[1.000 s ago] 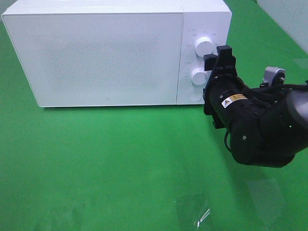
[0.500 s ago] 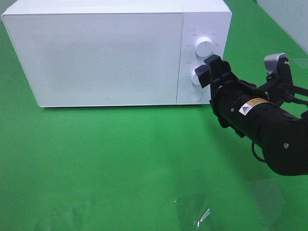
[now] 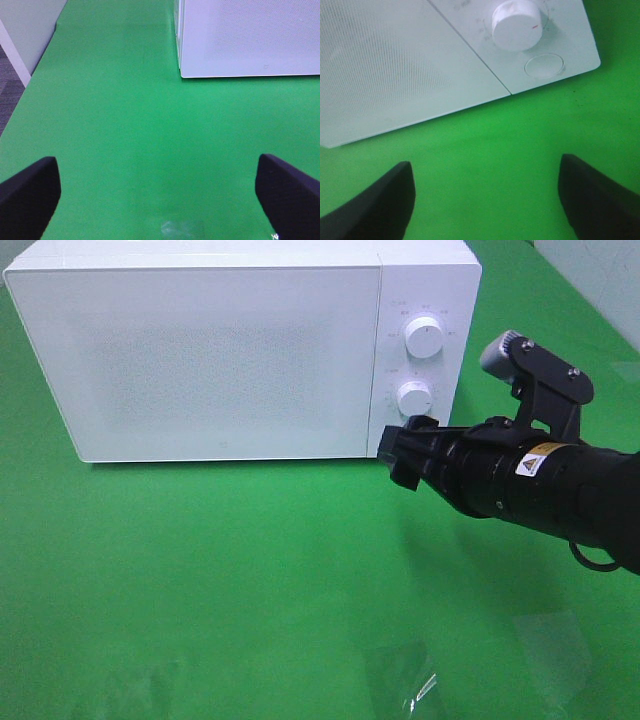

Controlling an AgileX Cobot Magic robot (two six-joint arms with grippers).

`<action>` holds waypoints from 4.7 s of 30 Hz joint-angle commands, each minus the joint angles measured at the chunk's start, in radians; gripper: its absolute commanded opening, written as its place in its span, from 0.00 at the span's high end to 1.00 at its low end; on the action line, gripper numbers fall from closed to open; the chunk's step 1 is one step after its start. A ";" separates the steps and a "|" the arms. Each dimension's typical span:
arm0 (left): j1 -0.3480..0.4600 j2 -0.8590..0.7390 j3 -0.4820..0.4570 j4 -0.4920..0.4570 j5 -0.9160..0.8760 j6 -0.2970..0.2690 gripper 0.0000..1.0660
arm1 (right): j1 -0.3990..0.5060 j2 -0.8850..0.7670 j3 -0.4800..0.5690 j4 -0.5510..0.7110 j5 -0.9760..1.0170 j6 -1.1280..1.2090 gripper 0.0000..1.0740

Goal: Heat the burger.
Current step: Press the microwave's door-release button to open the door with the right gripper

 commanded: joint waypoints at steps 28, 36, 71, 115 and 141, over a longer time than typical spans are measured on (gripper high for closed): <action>0.001 -0.018 0.004 -0.006 -0.002 -0.004 0.08 | -0.004 -0.451 -0.329 -0.573 1.336 -0.152 0.30; 0.001 -0.018 0.004 -0.006 -0.002 -0.004 0.08 | -0.003 -0.593 -0.326 -0.572 1.493 -0.175 0.30; 0.001 -0.018 0.004 -0.006 -0.002 -0.004 0.08 | -0.480 -1.419 0.005 -0.407 1.480 -0.314 0.30; 0.001 -0.004 0.004 -0.006 -0.002 -0.004 0.08 | -0.528 -1.538 -0.006 -0.414 1.461 -0.268 0.31; 0.001 -0.004 0.004 -0.006 -0.002 -0.004 0.08 | -0.527 -0.956 0.023 -0.419 0.835 -0.265 0.34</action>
